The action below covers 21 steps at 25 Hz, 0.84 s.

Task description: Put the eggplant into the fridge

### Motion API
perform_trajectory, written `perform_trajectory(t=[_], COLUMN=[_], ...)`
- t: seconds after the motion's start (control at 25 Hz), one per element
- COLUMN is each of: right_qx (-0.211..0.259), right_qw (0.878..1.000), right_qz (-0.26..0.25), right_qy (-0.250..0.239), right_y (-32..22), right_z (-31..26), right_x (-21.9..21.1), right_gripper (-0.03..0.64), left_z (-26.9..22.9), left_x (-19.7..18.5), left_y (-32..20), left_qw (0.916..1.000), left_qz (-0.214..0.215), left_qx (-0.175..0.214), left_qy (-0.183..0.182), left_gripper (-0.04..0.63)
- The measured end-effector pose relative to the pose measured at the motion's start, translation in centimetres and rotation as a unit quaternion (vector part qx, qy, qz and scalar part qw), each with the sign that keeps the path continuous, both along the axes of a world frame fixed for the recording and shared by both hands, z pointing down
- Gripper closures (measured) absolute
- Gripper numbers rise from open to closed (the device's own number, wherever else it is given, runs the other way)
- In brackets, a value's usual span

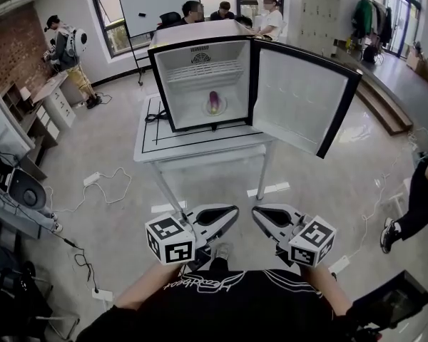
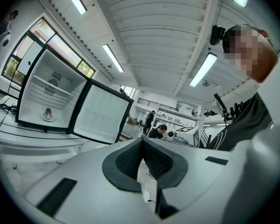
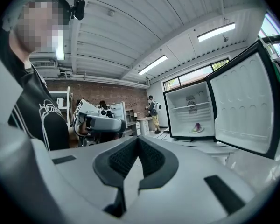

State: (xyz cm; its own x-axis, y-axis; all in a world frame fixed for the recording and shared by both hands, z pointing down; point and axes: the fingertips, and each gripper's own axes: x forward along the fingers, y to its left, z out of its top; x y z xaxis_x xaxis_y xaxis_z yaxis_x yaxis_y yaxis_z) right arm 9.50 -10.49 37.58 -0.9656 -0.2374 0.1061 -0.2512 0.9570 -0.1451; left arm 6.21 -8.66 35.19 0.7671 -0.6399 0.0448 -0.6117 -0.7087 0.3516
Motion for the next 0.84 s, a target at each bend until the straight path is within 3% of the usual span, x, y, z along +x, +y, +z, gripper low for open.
perform_trajectory(t=[0.4, 0.84], right_qx=[-0.004, 0.003], right_qw=[1.0, 1.0], right_qz=[0.02, 0.02], right_qy=[-0.008, -0.008], right_y=[1.5, 2.2], right_z=[0.4, 0.2], right_x=[2.7, 2.7], right_gripper=[0.611, 0.611], left_z=[0.1, 0.0], left_x=[2.2, 2.2], left_y=[1.4, 2.0], left_qw=[0.9997, 0.9998], left_qz=[0.002, 0.0], left_qx=[-0.001, 0.0], left_qy=[-0.023, -0.02], left_gripper=[0.586, 0.586])
